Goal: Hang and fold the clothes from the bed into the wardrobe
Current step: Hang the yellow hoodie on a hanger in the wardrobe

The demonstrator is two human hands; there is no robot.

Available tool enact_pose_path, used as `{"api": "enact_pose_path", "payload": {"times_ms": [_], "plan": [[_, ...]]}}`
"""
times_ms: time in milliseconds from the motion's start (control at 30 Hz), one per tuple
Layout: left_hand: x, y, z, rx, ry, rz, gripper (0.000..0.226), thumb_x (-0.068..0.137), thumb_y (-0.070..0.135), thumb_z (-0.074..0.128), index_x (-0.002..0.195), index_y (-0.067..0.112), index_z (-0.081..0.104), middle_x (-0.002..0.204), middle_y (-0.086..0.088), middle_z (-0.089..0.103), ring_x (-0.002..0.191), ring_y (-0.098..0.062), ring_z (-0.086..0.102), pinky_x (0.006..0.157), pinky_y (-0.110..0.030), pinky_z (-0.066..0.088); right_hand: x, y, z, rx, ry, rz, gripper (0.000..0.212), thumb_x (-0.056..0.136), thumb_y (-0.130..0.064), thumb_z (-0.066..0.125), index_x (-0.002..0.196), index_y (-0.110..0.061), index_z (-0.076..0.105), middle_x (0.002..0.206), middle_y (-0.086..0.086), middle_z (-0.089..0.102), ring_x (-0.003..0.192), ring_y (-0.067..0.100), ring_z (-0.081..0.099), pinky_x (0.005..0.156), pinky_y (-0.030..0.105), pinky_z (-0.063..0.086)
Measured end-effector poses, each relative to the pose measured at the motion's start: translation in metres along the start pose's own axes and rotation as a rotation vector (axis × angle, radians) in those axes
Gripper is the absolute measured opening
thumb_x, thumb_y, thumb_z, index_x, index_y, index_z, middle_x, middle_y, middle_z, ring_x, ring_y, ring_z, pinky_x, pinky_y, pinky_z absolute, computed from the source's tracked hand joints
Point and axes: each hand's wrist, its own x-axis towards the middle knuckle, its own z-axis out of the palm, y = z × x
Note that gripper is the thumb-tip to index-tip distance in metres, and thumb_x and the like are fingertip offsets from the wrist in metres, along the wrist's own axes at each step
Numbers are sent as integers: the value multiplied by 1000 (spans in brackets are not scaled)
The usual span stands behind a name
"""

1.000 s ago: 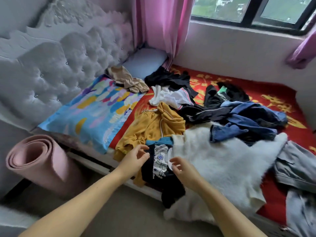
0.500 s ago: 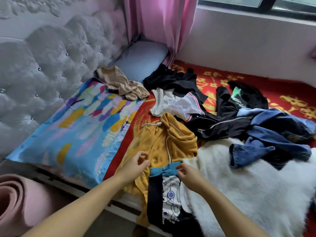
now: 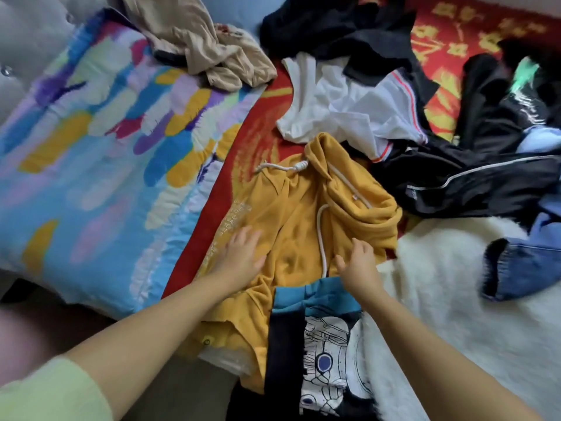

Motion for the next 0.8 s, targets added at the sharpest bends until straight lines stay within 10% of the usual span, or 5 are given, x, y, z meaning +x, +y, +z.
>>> {"api": "enact_pose_path", "payload": {"times_ms": [200, 400, 600, 800], "plan": [[70, -15, 35, 103, -116, -281, 95, 88, 55, 54, 150, 20, -10, 158, -14, -4, 144, -35, 9, 112, -49, 20, 61, 5, 34, -47, -112, 175, 75, 89, -50, 56, 140, -3, 27, 138, 21, 37, 124, 35, 43, 99, 41, 40], [84, -22, 35, 140, 94, -207, 36, 97, 13, 40, 131, 4, 34, 140, -21, 41, 121, -40, 46, 86, -43, 42, 87, 23, 38, 19, -93, 264, 50, 93, -32, 54, 132, -3, 42, 126, 16, 54, 114, 34, 52, 87, 36, 44], [50, -18, 7, -347, 148, -260, 21, 97, 16, 45, 116, 6, 42, 106, -18, 58, 102, -38, 55, 72, -35, 37, 64, 1, 30, 360, -10, 247, 27, 94, -25, 43, 69, -13, 45, 74, 5, 48, 71, 22, 48, 66, 34, 39], [-29, -14, -23, -662, 166, -263, 9, 97, 9, 45, 94, 16, 48, 98, -4, 58, 105, -26, 54, 79, -27, 35, -22, -16, -5, 929, 200, 180, 16, 81, -31, 45, 81, -23, 59, 81, -2, 54, 78, 17, 48, 68, 30, 40]]}}
